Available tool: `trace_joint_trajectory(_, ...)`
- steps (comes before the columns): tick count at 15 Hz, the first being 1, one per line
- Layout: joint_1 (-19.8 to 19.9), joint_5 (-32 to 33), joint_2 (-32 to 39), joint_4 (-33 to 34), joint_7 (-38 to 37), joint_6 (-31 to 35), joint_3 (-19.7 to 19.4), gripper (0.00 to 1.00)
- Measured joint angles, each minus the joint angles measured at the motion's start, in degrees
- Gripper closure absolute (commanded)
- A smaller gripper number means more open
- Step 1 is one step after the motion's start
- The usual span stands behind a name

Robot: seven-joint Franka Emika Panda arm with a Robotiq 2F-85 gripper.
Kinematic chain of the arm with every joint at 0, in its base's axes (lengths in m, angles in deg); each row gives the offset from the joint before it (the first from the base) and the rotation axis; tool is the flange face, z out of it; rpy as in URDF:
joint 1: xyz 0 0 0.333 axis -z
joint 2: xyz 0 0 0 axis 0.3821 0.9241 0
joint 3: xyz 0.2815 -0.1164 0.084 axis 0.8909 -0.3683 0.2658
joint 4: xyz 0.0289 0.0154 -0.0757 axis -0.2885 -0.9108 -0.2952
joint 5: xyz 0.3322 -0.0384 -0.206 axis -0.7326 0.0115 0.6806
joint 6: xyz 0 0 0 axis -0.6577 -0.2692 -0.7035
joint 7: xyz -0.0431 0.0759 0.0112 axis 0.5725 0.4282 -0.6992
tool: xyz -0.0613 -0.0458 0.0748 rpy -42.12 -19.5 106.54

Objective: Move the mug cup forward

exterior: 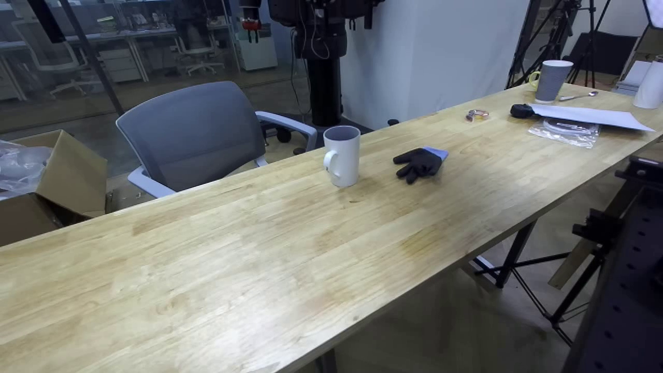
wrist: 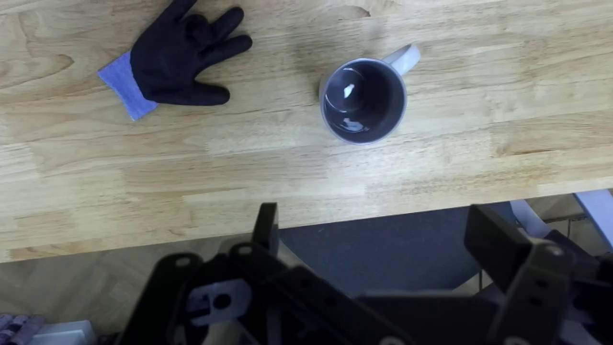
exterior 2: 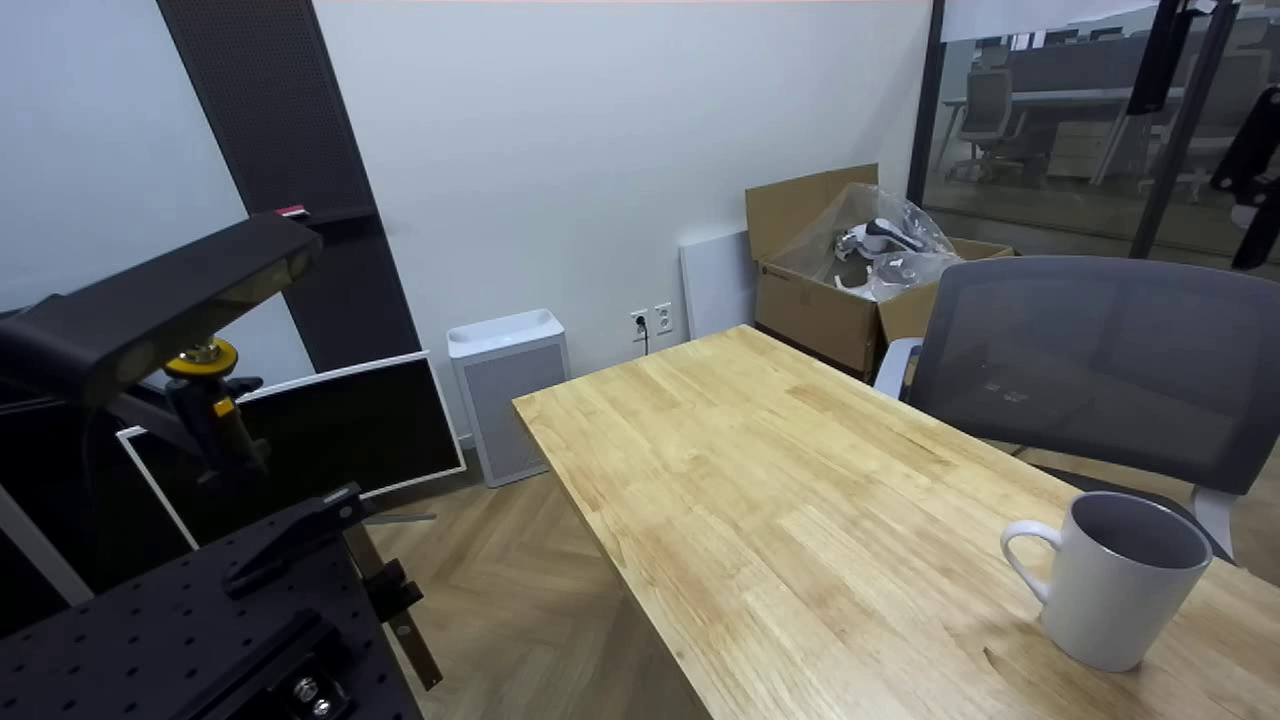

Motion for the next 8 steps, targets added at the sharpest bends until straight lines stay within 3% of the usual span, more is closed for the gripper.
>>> trace_joint_trajectory(8,0.0,1.5,5.6,-0.2,-2.9,4.2,-0.4,0.00)
